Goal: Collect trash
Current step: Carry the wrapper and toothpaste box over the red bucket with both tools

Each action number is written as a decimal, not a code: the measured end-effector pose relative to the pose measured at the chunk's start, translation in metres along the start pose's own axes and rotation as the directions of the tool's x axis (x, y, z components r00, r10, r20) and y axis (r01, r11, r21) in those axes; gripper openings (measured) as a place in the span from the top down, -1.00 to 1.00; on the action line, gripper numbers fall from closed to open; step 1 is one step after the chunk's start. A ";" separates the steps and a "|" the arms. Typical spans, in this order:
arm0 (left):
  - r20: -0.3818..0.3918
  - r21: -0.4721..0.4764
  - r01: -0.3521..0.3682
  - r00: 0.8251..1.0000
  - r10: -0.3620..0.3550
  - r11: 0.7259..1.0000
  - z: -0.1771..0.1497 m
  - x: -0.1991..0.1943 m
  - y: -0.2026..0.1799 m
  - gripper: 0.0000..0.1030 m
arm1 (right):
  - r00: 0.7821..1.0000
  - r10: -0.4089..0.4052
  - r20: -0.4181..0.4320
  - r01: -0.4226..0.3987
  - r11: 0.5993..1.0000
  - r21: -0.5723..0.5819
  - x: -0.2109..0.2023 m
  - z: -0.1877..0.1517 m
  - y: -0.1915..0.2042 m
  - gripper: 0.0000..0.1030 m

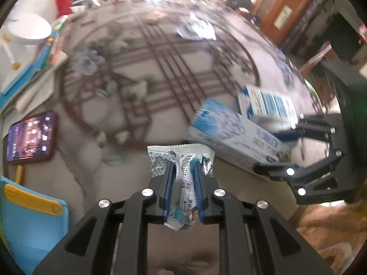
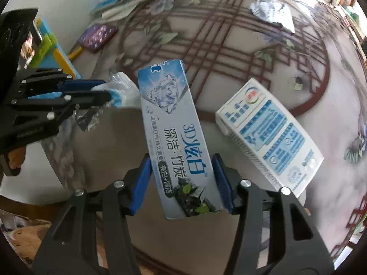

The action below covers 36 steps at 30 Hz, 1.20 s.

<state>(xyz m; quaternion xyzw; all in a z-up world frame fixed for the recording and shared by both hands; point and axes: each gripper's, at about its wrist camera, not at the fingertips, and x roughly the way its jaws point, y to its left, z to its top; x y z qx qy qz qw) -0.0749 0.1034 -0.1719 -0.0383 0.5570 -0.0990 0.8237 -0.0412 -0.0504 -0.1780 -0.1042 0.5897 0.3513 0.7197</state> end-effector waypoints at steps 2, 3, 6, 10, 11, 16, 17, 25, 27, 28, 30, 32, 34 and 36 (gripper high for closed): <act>0.032 -0.040 -0.004 0.999 0.005 0.999 0.006 -0.007 0.005 0.71 | 0.999 0.020 0.045 -0.022 0.999 0.030 -0.013 0.003 -0.005 0.00; 0.049 -0.058 -0.004 0.999 0.007 0.998 0.008 -0.010 0.006 0.71 | 0.997 0.026 0.071 -0.029 0.999 0.041 -0.019 0.005 -0.007 -0.01; 0.110 -0.091 0.013 0.994 -0.003 0.996 0.019 -0.023 0.003 0.71 | 0.991 0.011 0.136 -0.019 0.998 0.059 -0.037 0.010 -0.010 -0.01; 0.184 -0.085 0.042 0.983 -0.025 0.996 0.034 -0.038 -0.012 0.71 | 0.975 -0.020 0.223 0.001 0.996 0.087 -0.061 0.012 -0.013 -0.01; 0.197 -0.088 0.048 0.980 -0.030 0.995 0.037 -0.041 -0.015 0.71 | 0.970 -0.032 0.243 0.008 0.995 0.097 -0.067 0.012 -0.015 0.00; 0.241 -0.180 0.109 0.968 -0.064 0.978 0.068 -0.041 -0.031 0.71 | 0.936 -0.090 0.341 0.016 0.977 0.213 -0.097 0.009 -0.038 -0.01; 0.244 -0.177 0.112 0.967 -0.066 0.978 0.073 -0.040 -0.036 0.71 | 0.929 -0.103 0.354 0.020 0.973 0.230 -0.102 0.007 -0.044 -0.01; 0.347 -0.149 0.153 0.933 -0.093 0.977 0.107 -0.054 -0.079 0.71 | 0.886 -0.203 0.418 0.038 0.928 0.371 -0.128 -0.008 -0.078 -0.01; 0.371 -0.156 0.159 0.924 -0.091 0.975 0.108 -0.058 -0.086 0.71 | 0.880 -0.219 0.422 0.042 0.920 0.390 -0.132 -0.012 -0.084 -0.01; 0.380 -0.159 0.161 0.921 -0.090 0.974 0.108 -0.059 -0.090 0.71 | 0.878 -0.224 0.423 0.043 0.917 0.396 -0.133 -0.013 -0.086 -0.01; 0.380 -0.151 0.147 0.921 -0.080 0.977 0.106 -0.059 -0.097 0.71 | 0.874 -0.233 0.427 0.045 0.913 0.407 -0.135 -0.016 -0.090 -0.01; 0.370 -0.135 0.122 0.927 -0.064 0.983 0.104 -0.056 -0.103 0.71 | 0.870 -0.241 0.431 0.047 0.909 0.413 -0.136 -0.019 -0.091 -0.01; 0.362 -0.143 0.119 0.930 -0.060 0.982 0.102 -0.053 -0.103 0.71 | 0.866 -0.249 0.433 0.054 0.909 0.414 -0.137 -0.019 -0.092 -0.01; 0.357 -0.156 0.123 0.932 -0.060 0.980 0.101 -0.052 -0.102 0.70 | 0.864 -0.252 0.435 0.059 0.910 0.410 -0.137 -0.020 -0.093 -0.01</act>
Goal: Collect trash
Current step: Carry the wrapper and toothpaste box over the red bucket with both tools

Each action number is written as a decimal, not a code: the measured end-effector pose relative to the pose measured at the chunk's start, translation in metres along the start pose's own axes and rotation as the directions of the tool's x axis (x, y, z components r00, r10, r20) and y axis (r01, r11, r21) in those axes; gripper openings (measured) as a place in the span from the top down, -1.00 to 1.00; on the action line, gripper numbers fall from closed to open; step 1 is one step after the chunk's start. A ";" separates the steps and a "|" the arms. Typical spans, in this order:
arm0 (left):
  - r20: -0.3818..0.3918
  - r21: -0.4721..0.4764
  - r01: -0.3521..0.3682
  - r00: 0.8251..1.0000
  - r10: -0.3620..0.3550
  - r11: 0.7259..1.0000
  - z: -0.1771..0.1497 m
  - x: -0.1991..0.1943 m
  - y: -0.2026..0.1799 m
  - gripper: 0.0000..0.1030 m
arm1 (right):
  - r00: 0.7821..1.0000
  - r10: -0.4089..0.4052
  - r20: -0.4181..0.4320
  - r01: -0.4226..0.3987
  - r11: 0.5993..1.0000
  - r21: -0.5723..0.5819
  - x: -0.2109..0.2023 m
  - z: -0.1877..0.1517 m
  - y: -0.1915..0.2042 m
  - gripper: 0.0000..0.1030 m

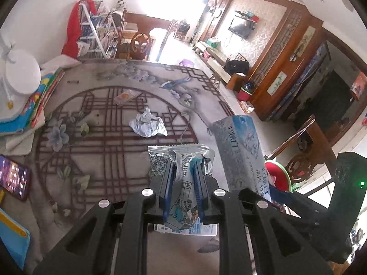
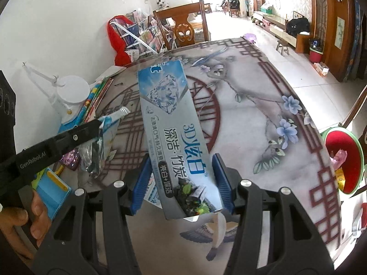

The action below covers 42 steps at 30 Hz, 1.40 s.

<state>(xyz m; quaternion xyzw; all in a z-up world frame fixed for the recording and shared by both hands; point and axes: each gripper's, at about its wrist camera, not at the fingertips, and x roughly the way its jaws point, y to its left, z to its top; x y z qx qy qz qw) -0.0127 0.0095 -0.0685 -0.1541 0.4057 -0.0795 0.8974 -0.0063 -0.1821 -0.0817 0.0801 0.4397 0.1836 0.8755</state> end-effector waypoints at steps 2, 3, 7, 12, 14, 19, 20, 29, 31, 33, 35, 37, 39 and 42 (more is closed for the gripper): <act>-0.003 -0.003 -0.010 1.000 0.010 1.000 -0.001 0.001 0.000 0.70 | 1.000 0.000 0.002 0.000 1.000 -0.003 -0.001 0.000 -0.001 -0.01; -0.003 -0.005 -0.012 1.000 0.012 1.000 -0.001 0.001 0.000 0.70 | 1.000 0.000 0.003 0.000 1.000 -0.005 -0.002 0.000 -0.002 -0.01; -0.003 -0.005 -0.022 1.000 0.022 1.000 -0.002 0.002 -0.003 0.70 | 1.000 0.003 0.001 -0.003 1.000 -0.006 -0.004 0.000 -0.008 -0.01; -0.016 0.003 -0.029 0.999 0.029 1.000 -0.004 0.007 -0.011 0.70 | 1.000 0.011 -0.009 -0.011 1.000 -0.013 -0.003 -0.001 -0.017 -0.01; -0.020 0.002 -0.038 0.999 0.038 0.999 -0.004 0.011 -0.018 0.70 | 1.000 0.015 -0.012 -0.015 1.000 -0.016 -0.003 -0.001 -0.024 -0.01; -0.046 0.016 -0.048 0.998 0.049 0.999 -0.009 0.026 -0.043 0.70 | 1.000 0.011 -0.014 -0.011 1.000 -0.005 -0.008 0.000 -0.047 -0.01; -0.051 0.020 -0.047 0.998 0.048 0.999 -0.010 0.030 -0.049 0.70 | 1.000 0.010 -0.015 -0.010 1.000 0.000 -0.009 -0.001 -0.052 -0.01; -0.048 0.074 -0.037 0.998 0.040 0.997 -0.004 0.051 -0.104 0.70 | 1.000 -0.009 -0.008 0.009 1.000 0.026 -0.024 0.007 -0.106 -0.01; -0.045 0.089 -0.029 0.998 0.033 0.996 -0.001 0.057 -0.120 0.70 | 1.000 -0.020 -0.002 0.021 0.999 0.037 -0.030 0.008 -0.123 -0.01; -0.046 0.105 -0.025 0.999 0.030 0.994 0.000 0.062 -0.134 0.70 | 1.000 -0.031 0.004 0.031 0.998 0.053 -0.035 0.009 -0.138 -0.01; -0.049 0.117 -0.025 0.998 0.030 0.993 0.000 0.067 -0.145 0.70 | 0.999 -0.042 0.007 0.041 0.996 0.077 -0.040 0.009 -0.159 -0.01; -0.057 0.124 -0.019 0.998 0.026 0.992 -0.001 0.073 -0.159 0.70 | 0.999 -0.048 0.006 0.047 0.994 0.094 -0.043 0.009 -0.174 -0.01; -0.064 0.136 -0.016 0.998 0.025 0.991 -0.002 0.078 -0.171 0.70 | 0.999 -0.054 0.006 0.053 0.992 0.113 -0.046 0.009 -0.189 -0.01; -0.072 0.150 -0.009 0.997 0.020 0.989 -0.004 0.083 -0.188 0.70 | 0.998 -0.059 0.007 0.057 0.989 0.134 -0.052 0.006 -0.207 -0.01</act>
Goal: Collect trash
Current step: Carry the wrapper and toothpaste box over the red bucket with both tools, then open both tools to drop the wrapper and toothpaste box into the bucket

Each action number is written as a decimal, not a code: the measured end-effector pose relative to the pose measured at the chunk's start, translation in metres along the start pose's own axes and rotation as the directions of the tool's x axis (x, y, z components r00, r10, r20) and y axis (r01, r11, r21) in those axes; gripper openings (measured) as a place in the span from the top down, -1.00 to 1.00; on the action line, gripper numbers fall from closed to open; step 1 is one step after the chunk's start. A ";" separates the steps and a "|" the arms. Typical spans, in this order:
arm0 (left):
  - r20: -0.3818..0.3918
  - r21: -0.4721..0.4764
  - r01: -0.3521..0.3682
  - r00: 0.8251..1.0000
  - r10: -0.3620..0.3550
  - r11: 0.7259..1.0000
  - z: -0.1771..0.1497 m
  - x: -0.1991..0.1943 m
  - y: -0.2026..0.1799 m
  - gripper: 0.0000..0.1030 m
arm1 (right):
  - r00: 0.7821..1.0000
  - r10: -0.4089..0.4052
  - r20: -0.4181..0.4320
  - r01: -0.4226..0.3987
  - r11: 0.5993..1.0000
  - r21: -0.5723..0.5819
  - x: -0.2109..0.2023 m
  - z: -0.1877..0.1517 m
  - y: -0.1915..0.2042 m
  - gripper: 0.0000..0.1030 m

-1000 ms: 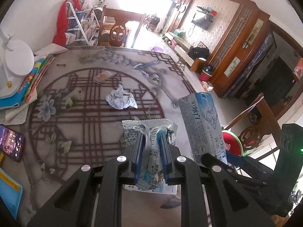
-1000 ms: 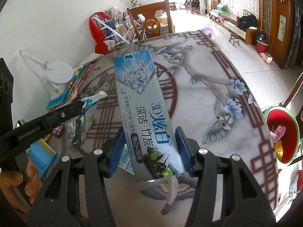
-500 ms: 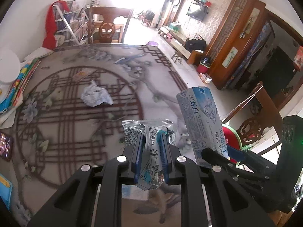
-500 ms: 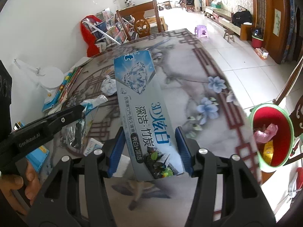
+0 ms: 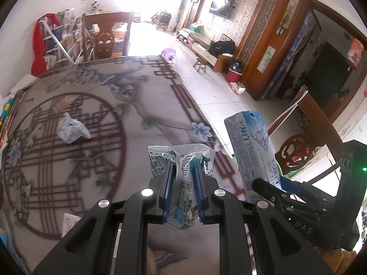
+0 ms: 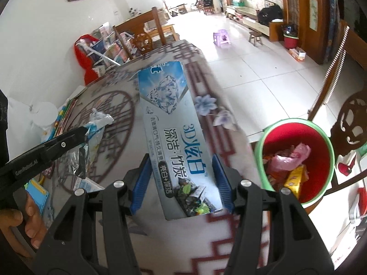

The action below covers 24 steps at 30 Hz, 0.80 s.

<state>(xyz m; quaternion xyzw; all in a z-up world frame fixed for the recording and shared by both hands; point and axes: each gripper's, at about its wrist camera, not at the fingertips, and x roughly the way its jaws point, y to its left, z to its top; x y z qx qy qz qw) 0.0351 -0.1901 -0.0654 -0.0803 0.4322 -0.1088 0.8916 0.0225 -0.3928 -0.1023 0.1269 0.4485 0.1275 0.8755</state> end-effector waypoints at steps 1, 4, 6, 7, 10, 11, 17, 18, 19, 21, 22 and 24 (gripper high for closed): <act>-0.001 0.004 0.001 1.000 -0.001 1.000 0.000 0.001 -0.006 0.70 | 1.000 -0.003 0.001 0.003 1.000 0.004 -0.002 0.000 -0.006 -0.01; -0.018 0.013 0.020 1.000 -0.020 1.000 0.001 0.008 -0.025 0.70 | 1.000 -0.017 0.005 0.017 1.000 0.022 -0.007 -0.001 -0.026 -0.01; -0.036 0.026 0.056 0.998 -0.055 0.998 0.002 0.015 -0.040 0.70 | 0.999 -0.043 0.009 0.043 0.998 0.049 -0.011 -0.001 -0.048 -0.01; -0.049 0.032 0.080 0.996 -0.078 0.996 0.003 0.020 -0.048 0.70 | 0.999 -0.054 0.009 0.053 0.997 0.061 -0.012 -0.001 -0.056 -0.01; -0.100 0.051 0.150 0.984 -0.144 0.987 0.003 0.041 -0.077 0.70 | 0.992 -0.123 0.000 0.122 0.982 0.141 -0.018 -0.005 -0.101 -0.01; -0.118 0.067 0.175 0.979 -0.166 0.982 0.003 0.049 -0.090 0.70 | 0.990 -0.138 -0.005 0.137 0.977 0.166 -0.020 -0.007 -0.114 -0.01; -0.200 0.172 0.290 0.946 -0.255 0.942 -0.002 0.086 -0.164 0.70 | 0.973 -0.226 -0.043 0.229 0.938 0.261 -0.027 -0.022 -0.177 -0.01; -0.210 0.184 0.296 0.943 -0.257 0.937 -0.002 0.092 -0.173 0.70 | 0.971 -0.232 -0.050 0.237 0.934 0.269 -0.026 -0.023 -0.184 -0.01; -0.221 0.192 0.306 0.939 -0.263 0.932 -0.001 0.100 -0.182 0.68 | 0.970 -0.235 -0.056 0.242 0.930 0.276 -0.025 -0.025 -0.190 -0.01; -0.232 0.199 0.321 0.934 -0.273 0.926 -0.001 0.110 -0.195 0.65 | 0.966 -0.250 -0.065 0.258 0.924 0.283 -0.024 -0.027 -0.202 -0.02; -0.233 0.205 0.324 0.933 -0.275 0.924 0.000 0.114 -0.201 0.48 | 0.964 -0.257 -0.063 0.264 0.922 0.282 -0.023 -0.025 -0.205 -0.02; -0.222 0.214 0.321 0.936 -0.274 0.923 0.004 0.120 -0.207 -0.06 | 0.962 -0.270 -0.045 0.271 0.921 0.280 -0.024 -0.020 -0.213 -0.17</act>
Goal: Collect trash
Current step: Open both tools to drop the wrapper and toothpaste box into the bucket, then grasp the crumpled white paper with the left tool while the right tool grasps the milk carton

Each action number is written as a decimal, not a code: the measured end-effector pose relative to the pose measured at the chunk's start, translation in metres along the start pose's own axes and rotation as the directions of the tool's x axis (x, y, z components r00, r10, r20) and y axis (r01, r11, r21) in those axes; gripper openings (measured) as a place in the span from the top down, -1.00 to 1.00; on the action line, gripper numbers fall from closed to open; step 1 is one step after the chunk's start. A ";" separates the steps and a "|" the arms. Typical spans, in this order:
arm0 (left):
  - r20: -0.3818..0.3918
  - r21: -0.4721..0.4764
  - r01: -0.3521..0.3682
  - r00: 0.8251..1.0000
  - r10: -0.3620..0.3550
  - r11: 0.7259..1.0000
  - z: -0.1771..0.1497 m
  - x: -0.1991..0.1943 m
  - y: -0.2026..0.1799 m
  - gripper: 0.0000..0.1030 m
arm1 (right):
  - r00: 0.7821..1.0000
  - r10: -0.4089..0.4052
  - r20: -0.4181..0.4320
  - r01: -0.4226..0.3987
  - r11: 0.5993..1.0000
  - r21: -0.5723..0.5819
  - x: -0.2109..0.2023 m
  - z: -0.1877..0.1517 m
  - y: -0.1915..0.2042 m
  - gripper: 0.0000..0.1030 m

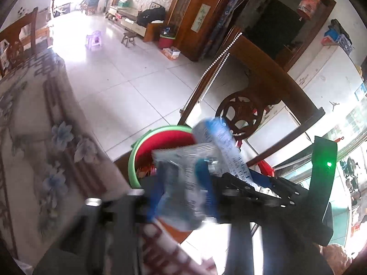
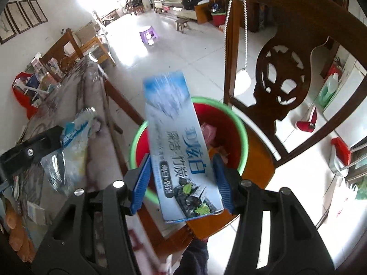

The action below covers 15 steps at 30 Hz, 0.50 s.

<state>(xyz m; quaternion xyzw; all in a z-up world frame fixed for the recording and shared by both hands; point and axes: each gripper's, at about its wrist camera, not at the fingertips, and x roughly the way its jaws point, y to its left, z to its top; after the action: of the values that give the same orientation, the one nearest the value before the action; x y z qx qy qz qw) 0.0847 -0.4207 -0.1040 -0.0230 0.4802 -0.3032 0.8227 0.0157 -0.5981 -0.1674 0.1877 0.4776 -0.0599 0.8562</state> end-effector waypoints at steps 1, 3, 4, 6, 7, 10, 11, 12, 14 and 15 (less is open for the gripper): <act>0.015 -0.001 -0.004 1.000 0.004 1.000 0.002 0.000 0.000 -0.22 | 1.000 -0.005 0.007 0.005 1.000 -0.001 0.001 0.004 -0.002 -0.34; 0.028 -0.014 -0.009 1.000 0.009 1.000 0.003 -0.002 0.005 -0.26 | 1.000 -0.015 0.021 0.015 1.000 0.010 0.003 0.010 -0.008 -0.65; 0.025 -0.019 -0.016 1.000 0.017 1.000 0.003 -0.003 0.008 -0.26 | 1.000 -0.013 0.024 0.012 1.000 0.016 0.004 0.012 -0.010 -0.65; 0.036 -0.043 -0.053 0.998 0.055 0.998 0.002 -0.011 0.023 -0.27 | 1.000 -0.007 0.024 0.007 1.000 0.024 0.006 0.015 -0.011 -0.65; 0.048 -0.065 -0.078 0.996 0.081 0.995 0.002 -0.016 0.032 -0.31 | 1.000 -0.006 0.021 0.005 1.000 0.023 0.008 0.016 -0.010 -0.65; 0.083 -0.170 -0.165 0.980 0.181 0.972 -0.004 -0.040 0.077 -0.42 | 1.000 0.015 0.005 -0.015 1.000 0.015 0.013 0.014 0.001 -0.65; 0.089 -0.215 -0.201 0.970 0.225 0.956 -0.007 -0.049 0.096 -0.42 | 1.000 0.024 -0.001 -0.024 1.000 0.011 0.015 0.014 0.006 -0.65; 0.091 -0.277 -0.249 0.955 0.284 0.928 -0.012 -0.062 0.124 -0.44 | 0.999 0.038 -0.011 -0.038 0.999 0.005 0.017 0.013 0.014 -0.65; 0.073 -0.360 -0.329 0.923 0.378 0.873 -0.021 -0.081 0.168 -0.45 | 0.998 0.057 -0.027 -0.057 0.998 -0.012 0.022 0.012 0.026 -0.65; 0.055 -0.402 -0.374 0.902 0.429 0.836 -0.027 -0.092 0.194 -0.45 | 0.997 0.067 -0.036 -0.068 0.997 -0.027 0.024 0.010 0.036 -0.65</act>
<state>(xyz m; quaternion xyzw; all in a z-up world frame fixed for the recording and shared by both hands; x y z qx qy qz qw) 0.1227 -0.2079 -0.1113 -0.1029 0.4639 -0.0217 0.8796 0.0467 -0.5672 -0.1729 0.1927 0.4867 -0.0210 0.8518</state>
